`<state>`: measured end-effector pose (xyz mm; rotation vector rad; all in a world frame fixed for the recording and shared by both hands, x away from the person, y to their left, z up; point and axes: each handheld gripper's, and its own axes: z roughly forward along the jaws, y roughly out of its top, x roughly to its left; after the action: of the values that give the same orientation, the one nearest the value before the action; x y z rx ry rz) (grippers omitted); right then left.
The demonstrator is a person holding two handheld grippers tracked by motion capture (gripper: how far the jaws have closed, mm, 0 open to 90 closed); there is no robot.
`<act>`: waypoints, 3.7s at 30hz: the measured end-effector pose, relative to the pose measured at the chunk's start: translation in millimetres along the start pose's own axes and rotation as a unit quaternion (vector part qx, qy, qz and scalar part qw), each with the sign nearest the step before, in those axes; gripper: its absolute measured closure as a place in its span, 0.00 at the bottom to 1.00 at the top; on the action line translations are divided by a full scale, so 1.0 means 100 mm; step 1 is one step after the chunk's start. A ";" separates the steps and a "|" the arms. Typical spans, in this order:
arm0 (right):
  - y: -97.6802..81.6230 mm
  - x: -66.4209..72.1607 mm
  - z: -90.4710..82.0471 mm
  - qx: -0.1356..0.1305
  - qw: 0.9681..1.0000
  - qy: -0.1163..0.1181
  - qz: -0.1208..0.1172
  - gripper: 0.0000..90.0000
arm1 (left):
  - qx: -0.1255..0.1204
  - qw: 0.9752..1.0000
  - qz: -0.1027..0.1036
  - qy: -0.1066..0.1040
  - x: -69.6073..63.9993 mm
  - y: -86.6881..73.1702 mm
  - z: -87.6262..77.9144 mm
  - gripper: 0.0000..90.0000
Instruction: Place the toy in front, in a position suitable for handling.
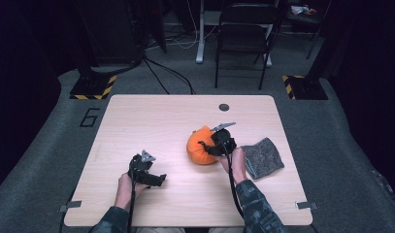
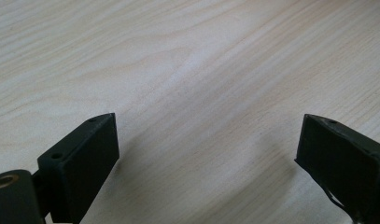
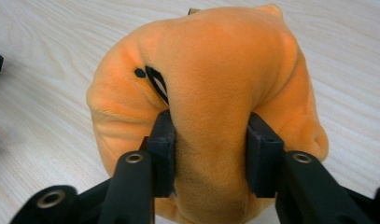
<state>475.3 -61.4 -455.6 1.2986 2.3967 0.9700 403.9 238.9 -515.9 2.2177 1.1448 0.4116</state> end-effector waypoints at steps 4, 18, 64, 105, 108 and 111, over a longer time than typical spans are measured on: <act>0.00 -0.01 -0.04 -0.015 1.000 0.009 -0.009 0.72 | -0.002 1.000 -0.003 0.001 0.00 0.00 0.00 0.06; 0.01 -0.03 -0.28 -0.028 0.994 0.055 -0.091 0.72 | -0.004 1.000 -0.004 0.005 0.01 0.00 0.00 0.06; 0.05 0.16 -0.23 -0.011 0.999 -0.023 0.039 0.38 | 0.002 1.000 -0.003 -0.003 0.00 0.00 0.02 0.06; 0.03 -0.12 -0.28 -0.009 0.990 0.070 -0.123 0.64 | 0.007 1.000 -0.001 -0.007 0.00 0.00 0.02 0.06; 0.02 -0.09 -0.31 -0.010 0.994 0.059 -0.094 0.51 | 0.009 1.000 -0.001 -0.008 -0.01 0.00 0.02 0.06; 0.02 -0.06 -0.37 -0.016 0.998 0.032 -0.046 0.37 | 0.009 1.000 -0.001 -0.004 -0.01 0.00 0.02 0.06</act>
<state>461.7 -81.1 -427.1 1.1511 2.4532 1.0344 404.7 237.5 -517.3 2.2320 1.1493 0.3923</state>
